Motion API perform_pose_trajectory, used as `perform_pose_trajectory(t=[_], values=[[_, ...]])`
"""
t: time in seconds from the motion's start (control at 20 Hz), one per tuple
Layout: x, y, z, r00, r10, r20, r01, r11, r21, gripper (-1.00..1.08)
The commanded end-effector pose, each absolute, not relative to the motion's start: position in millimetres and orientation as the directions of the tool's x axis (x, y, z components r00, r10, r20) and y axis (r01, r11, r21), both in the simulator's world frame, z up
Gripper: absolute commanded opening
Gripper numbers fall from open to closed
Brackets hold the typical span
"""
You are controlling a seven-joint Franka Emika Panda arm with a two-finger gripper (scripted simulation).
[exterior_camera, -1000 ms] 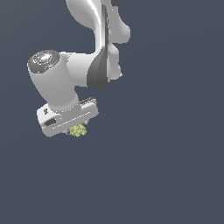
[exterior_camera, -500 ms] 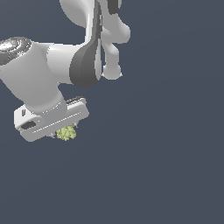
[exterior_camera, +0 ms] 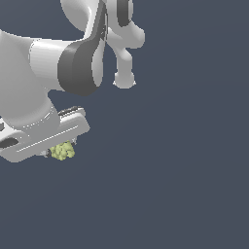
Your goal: Pick up the object and move it to a goal position.
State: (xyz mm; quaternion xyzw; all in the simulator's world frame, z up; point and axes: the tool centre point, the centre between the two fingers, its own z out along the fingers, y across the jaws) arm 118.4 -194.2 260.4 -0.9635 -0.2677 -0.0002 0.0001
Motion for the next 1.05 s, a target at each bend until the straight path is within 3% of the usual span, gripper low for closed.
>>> perform_pose_trajectory(t=[0.0,1.0], values=[[123.4,-198.1,265.8,0.857,0.516,0.000,0.516,-0.857,0.000,-1.00],[137.9,-208.7,279.7,0.857,0.516,0.000,0.516,-0.857,0.000,-1.00]])
